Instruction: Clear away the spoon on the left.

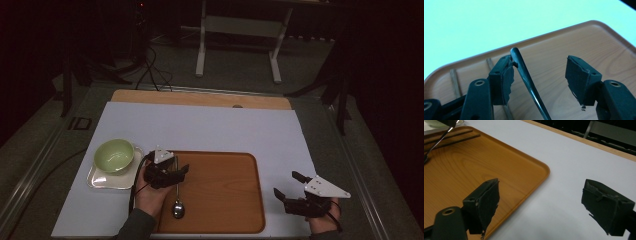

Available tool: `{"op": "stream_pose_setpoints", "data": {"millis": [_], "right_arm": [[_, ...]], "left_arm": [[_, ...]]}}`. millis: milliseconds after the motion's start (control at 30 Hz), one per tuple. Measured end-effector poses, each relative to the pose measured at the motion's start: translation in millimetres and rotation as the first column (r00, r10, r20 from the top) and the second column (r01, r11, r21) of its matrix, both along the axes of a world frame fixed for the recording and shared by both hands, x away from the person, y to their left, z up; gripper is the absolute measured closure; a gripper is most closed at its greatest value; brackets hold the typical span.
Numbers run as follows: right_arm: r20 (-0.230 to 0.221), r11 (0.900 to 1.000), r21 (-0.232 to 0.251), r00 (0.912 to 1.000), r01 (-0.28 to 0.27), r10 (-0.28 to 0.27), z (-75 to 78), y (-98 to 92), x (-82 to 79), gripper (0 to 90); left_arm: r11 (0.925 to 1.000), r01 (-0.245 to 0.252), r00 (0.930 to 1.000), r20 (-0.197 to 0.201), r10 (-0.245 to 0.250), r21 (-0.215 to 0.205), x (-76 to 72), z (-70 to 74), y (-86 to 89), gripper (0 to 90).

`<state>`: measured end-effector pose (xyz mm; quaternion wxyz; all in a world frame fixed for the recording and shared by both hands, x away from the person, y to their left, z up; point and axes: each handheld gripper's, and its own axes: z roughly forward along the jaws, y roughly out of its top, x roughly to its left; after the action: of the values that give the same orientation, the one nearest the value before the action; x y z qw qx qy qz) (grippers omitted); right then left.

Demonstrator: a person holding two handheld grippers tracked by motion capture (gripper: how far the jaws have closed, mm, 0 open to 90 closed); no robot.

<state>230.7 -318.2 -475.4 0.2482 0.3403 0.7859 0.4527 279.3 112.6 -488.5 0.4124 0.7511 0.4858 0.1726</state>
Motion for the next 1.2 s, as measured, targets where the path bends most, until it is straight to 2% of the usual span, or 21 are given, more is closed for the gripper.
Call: {"op": "stream_pose_setpoints", "data": {"millis": [133, 300, 767, 933, 1200], "right_arm": [[0.002, 1.0, 0.004, 1.0, 0.002, -0.002, 0.2, -0.3, -0.2, 14.5], [0.002, 1.0, 0.003, 1.0, 0.003, -0.003, 0.2, -0.5, -0.3, 14.5], [0.0, 1.0, 0.002, 1.0, 0.001, -0.001, -0.1, -0.3, 0.0, 14.5], [0.0, 1.0, 0.004, 1.0, 0.003, -0.003, -0.1, -0.6, -0.1, 14.5], [0.0, 1.0, 0.003, 1.0, 0.003, -0.003, 0.0, -0.7, -0.1, 14.5]], "left_arm": [[0.9996, 0.027, 0.9993, 0.026, -0.027, -0.004, 0.7, 3.6, -3.7, 40.6], [0.9994, 0.03, 0.9987, 0.042, -0.03, -0.017, 1.2, 6.7, -4.2, 40.5], [0.9961, 0.008, 0.9999, 0.013, -0.006, -0.087, 1.7, 10.9, 8.5, 41.7], [0.9911, -0.004, 1.0, 0.0, 0.005, -0.133, 2.9, 13.4, 18.6, 42.4], [0.9844, -0.031, 0.9995, -0.009, 0.03, -0.173, 4.2, 16.8, 31.7, 42.8]]}}
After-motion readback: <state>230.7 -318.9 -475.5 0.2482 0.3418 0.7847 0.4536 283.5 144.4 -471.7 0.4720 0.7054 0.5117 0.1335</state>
